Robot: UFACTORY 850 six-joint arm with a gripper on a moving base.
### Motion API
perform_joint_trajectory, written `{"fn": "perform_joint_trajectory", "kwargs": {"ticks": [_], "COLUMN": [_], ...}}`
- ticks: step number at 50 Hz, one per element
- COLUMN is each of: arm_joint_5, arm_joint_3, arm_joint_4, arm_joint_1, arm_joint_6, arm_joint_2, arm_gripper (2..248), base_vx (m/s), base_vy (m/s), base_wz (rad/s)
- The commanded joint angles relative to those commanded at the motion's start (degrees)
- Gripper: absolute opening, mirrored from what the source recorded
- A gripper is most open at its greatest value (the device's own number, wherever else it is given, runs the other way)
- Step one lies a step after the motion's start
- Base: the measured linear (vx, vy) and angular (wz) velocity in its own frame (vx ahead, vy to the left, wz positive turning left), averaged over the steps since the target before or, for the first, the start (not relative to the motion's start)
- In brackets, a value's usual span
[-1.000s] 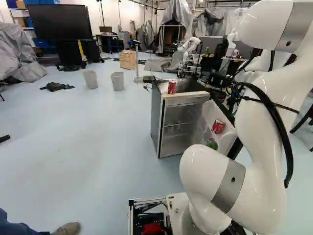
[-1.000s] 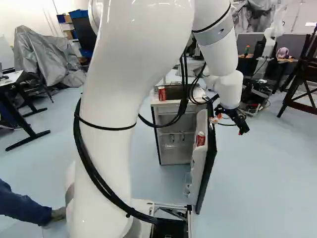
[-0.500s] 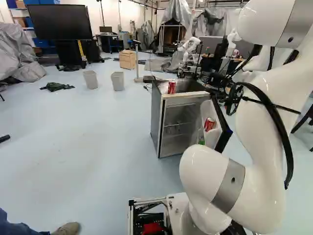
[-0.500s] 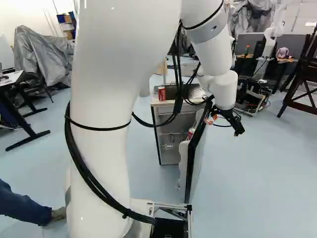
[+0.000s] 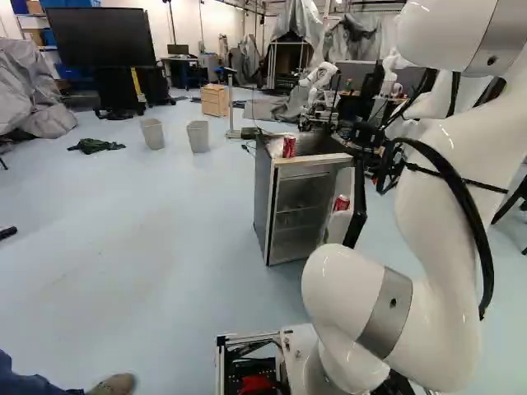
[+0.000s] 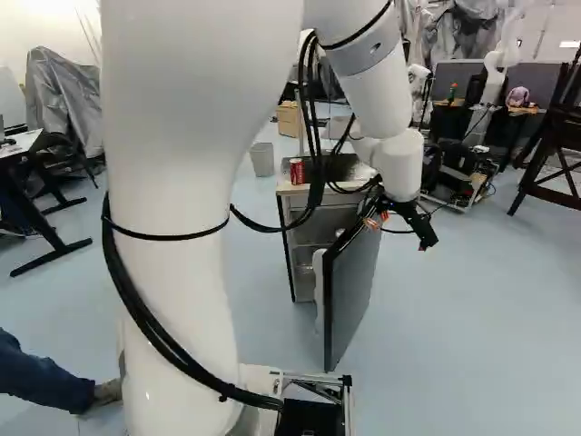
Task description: Grab a drink from the fridge
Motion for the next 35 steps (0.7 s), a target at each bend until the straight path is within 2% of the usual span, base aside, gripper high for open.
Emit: {"fn": "perform_joint_trajectory", "kwargs": {"ticks": [20, 35], "arm_joint_5": [0.0, 0.0], "arm_joint_3": [2.41, 2.73], "arm_joint_4": [0.0, 0.0], "arm_joint_1": [1.63, 1.91], "arm_joint_6": [0.0, 0.0], "arm_joint_2": [1.92, 2.03], "arm_gripper": [247, 247], "base_vx": [0.0, 0.0], "base_vy": [0.0, 0.0], "base_wz": [0.0, 0.0]}}
